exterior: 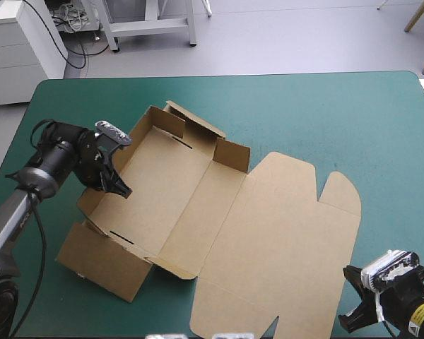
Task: Fold the box
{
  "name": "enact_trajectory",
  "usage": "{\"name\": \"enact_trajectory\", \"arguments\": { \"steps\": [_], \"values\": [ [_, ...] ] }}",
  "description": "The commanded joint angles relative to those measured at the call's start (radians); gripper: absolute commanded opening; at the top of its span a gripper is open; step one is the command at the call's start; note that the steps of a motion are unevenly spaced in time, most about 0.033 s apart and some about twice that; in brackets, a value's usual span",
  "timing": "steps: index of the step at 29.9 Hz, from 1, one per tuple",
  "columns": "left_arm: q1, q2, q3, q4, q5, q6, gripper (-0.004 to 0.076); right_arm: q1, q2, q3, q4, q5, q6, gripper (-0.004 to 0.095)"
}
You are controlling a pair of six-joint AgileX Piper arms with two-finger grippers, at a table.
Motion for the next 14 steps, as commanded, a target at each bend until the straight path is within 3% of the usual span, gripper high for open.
{"name": "enact_trajectory", "arguments": {
  "steps": [1,14],
  "values": [
    [-0.103,-0.013,-0.073,0.191,-0.039,-0.003,-0.0008,-0.006,0.010,-0.027,-0.008,-0.065,-0.005,-0.0021],
    [-0.421,-0.014,-0.111,0.466,-0.203,-0.003,-0.0008,-0.006,0.010,-0.027,-0.008,-0.065,-0.003,-0.0021]
  ]
}}
